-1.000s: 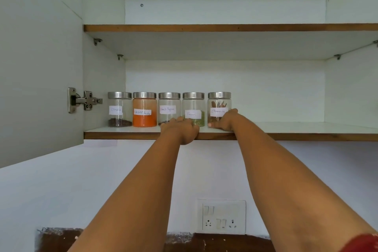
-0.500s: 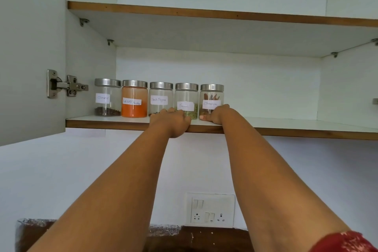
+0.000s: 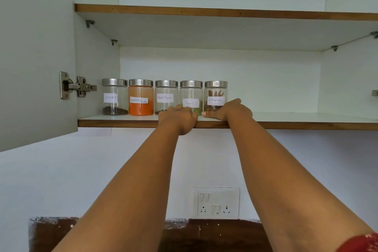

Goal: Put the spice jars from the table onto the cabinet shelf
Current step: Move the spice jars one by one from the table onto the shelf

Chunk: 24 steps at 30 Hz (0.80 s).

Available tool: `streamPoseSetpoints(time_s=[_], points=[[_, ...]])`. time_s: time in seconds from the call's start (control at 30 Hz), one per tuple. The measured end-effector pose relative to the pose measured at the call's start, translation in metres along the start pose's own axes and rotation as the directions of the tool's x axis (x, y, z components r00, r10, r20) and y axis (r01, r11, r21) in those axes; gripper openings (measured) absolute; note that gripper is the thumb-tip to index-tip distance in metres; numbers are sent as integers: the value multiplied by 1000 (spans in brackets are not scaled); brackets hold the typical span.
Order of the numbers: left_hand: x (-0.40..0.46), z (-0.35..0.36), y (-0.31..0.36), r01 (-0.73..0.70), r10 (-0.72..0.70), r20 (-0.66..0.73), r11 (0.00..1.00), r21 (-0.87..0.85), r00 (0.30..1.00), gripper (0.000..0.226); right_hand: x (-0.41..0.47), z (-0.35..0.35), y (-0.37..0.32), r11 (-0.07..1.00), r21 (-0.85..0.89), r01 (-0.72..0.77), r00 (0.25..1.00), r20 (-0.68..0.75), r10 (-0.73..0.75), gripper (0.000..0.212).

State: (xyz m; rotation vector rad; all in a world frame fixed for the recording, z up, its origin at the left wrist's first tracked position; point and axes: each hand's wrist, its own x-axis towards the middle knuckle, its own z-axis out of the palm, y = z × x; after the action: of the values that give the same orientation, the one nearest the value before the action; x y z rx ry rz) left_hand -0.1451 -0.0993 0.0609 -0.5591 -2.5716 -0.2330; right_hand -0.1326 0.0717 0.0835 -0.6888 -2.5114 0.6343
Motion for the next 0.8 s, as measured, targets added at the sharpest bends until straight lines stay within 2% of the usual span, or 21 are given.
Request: streamPoseSetpoints(time_s=[0.07,0.13,0.2,0.3,0.37,0.4,0.5,0.57,0.7,0.8], points=[[0,2,-1,-19,19,-17,1000,13,1000,53,-12,-4,4,1000,11,8,1000,-7,-8,114],[-1,5,-3,-50,51,-54,998,23,997,56,-28,-6,10,1000,-21,14,997,-78,-15,104],[-5,6,-4,-100,101,-134,995,11,986,55,-45,-2,18,985,-162,60,974,-207,-94,86],[-29,22,-4,-187,149,-364,980,-72,920,43,-72,18,43,936,-252,244,853,-403,-331,61],[-54,46,-1,-258,177,-491,961,-101,853,39,-91,35,65,906,-192,376,787,-450,-422,49],[-65,57,2,-282,189,-494,952,-120,849,48,-101,41,72,899,-152,411,791,-431,-434,51],[-114,96,20,-277,177,-334,919,-280,926,74,-141,71,101,895,-37,444,829,-362,-426,55],[-167,123,34,-214,170,-148,903,-373,974,80,-182,98,129,916,-14,402,873,-297,-387,51],[-279,182,59,-61,132,112,872,-486,985,85,-264,144,207,973,120,197,966,-191,-172,40],[-350,213,74,84,74,275,850,-521,958,86,-321,159,261,989,138,46,996,-84,-35,38]])
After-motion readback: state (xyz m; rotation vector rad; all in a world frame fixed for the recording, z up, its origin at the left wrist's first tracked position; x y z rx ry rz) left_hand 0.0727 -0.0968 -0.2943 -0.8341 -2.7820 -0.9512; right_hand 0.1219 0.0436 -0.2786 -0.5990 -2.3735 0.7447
